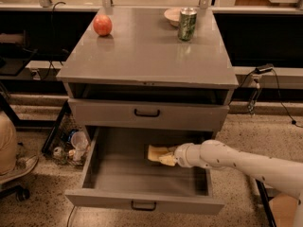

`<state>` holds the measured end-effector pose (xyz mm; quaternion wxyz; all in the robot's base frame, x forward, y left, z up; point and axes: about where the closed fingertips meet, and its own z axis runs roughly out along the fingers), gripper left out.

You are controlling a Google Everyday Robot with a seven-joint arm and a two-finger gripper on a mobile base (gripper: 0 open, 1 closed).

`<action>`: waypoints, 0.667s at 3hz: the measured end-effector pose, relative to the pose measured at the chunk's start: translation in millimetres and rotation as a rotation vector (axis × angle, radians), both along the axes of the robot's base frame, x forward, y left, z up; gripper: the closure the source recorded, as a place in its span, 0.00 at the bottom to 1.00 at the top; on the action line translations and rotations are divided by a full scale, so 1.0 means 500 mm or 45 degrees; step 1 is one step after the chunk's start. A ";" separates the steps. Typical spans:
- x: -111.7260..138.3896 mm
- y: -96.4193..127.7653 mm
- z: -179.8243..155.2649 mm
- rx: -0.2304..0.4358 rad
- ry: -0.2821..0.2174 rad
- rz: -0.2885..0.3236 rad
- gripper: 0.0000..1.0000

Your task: Place sponge into middle drawer

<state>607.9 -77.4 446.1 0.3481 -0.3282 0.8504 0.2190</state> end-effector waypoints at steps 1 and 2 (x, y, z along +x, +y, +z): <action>-0.001 -0.003 -0.001 0.018 -0.004 0.000 0.11; -0.006 -0.011 0.000 0.028 -0.006 -0.003 0.00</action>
Offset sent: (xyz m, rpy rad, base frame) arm -0.0050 -0.0140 0.0015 0.0285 -0.0080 -0.0122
